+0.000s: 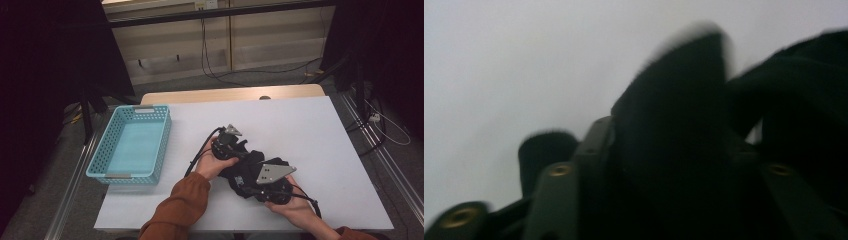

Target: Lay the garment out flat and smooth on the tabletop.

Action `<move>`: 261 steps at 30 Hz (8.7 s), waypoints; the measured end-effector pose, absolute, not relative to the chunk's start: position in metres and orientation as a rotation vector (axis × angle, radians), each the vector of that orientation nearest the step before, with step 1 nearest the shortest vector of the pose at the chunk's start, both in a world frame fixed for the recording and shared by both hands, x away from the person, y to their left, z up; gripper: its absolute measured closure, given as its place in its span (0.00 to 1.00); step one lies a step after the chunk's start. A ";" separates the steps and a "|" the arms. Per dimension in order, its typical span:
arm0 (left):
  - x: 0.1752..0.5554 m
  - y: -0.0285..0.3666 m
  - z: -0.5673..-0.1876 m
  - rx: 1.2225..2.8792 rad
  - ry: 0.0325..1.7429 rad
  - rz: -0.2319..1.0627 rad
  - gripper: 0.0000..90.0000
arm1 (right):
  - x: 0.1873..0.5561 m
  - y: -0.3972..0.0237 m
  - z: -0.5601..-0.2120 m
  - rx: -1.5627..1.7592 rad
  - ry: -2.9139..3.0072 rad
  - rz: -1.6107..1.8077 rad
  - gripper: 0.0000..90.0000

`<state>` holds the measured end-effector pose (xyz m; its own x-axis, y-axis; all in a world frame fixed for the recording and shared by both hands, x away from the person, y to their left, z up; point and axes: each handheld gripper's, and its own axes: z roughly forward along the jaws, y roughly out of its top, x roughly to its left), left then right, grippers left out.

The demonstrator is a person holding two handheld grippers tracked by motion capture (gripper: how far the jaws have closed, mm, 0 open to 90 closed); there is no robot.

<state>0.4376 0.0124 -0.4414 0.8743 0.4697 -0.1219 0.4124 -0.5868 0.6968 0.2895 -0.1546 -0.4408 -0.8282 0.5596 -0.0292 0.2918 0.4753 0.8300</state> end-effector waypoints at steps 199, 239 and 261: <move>0.471 0.088 -0.365 1.881 0.883 0.360 0.38 | 0.434 -0.217 -0.360 1.045 1.976 1.282 0.61; 0.420 0.099 -0.446 2.075 0.905 0.331 0.97 | 0.338 -0.204 -0.422 0.960 2.185 1.240 0.69; 0.355 0.040 -0.431 2.046 0.557 0.179 0.97 | 0.328 -0.208 -0.408 0.955 2.115 1.307 0.68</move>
<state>0.3550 0.0395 -0.4310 0.8845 0.4559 -0.0987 0.3136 -0.4245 0.8494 0.3276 -0.2078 -0.4080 -0.6453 0.7632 -0.0335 0.3115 0.3029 0.9007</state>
